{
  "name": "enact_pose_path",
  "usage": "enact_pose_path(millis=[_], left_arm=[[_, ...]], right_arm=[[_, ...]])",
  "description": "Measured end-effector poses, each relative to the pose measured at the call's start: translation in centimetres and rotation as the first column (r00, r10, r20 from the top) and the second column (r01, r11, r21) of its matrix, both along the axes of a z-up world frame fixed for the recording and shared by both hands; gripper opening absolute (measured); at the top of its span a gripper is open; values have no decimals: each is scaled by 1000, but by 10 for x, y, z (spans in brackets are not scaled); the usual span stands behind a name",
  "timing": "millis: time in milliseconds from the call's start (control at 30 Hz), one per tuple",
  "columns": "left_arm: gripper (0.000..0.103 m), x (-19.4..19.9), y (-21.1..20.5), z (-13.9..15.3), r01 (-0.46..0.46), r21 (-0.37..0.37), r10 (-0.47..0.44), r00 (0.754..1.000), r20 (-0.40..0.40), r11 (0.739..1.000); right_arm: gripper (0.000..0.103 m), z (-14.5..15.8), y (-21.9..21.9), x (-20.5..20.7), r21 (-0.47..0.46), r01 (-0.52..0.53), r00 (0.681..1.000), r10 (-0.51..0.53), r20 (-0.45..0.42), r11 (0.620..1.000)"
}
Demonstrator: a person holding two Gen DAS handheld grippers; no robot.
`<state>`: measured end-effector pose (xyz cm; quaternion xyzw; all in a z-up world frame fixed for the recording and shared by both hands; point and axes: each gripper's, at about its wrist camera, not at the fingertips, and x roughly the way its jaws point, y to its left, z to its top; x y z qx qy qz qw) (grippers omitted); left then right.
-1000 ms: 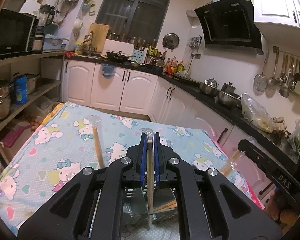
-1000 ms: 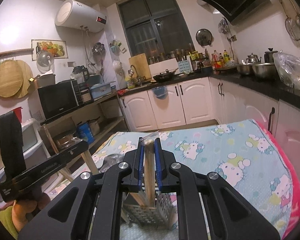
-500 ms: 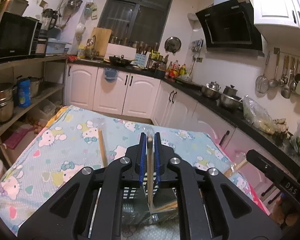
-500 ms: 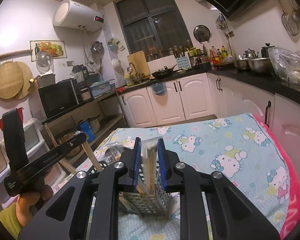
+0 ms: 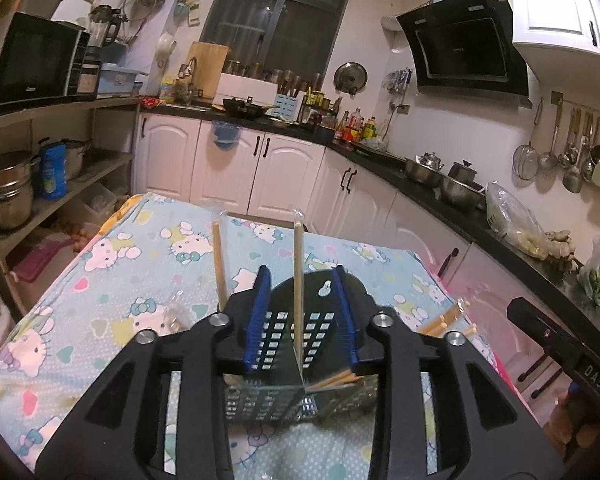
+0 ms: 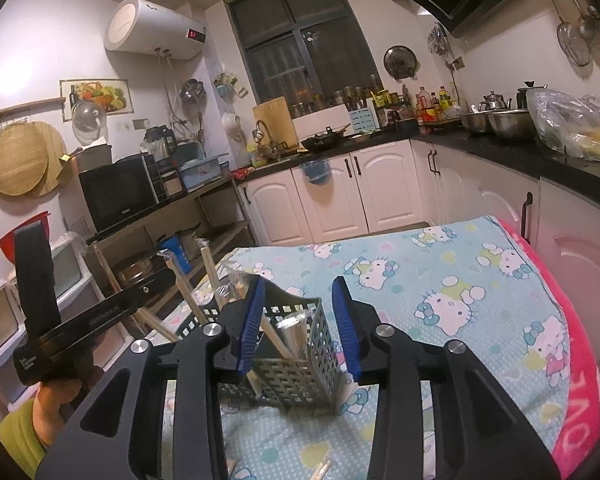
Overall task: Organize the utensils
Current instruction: 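Withdraw both open tools from the caddy toward the remaining chopsticks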
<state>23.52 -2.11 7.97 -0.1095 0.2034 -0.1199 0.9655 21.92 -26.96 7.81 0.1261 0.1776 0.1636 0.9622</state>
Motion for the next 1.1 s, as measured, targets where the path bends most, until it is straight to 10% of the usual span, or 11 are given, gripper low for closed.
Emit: enact_pose_path(millis=[733,1100], left_arm=[[77,-59,10,-20,28,-13,-30,994,-101,1000],[85,-77,7,-35,41,9,-40,991,-127,999]], right_arm=[[53,-22,-1,-55,-30,-22,997,20,-81,999],[54,-33,4,-72,-57,-44,991,36,-128,997]])
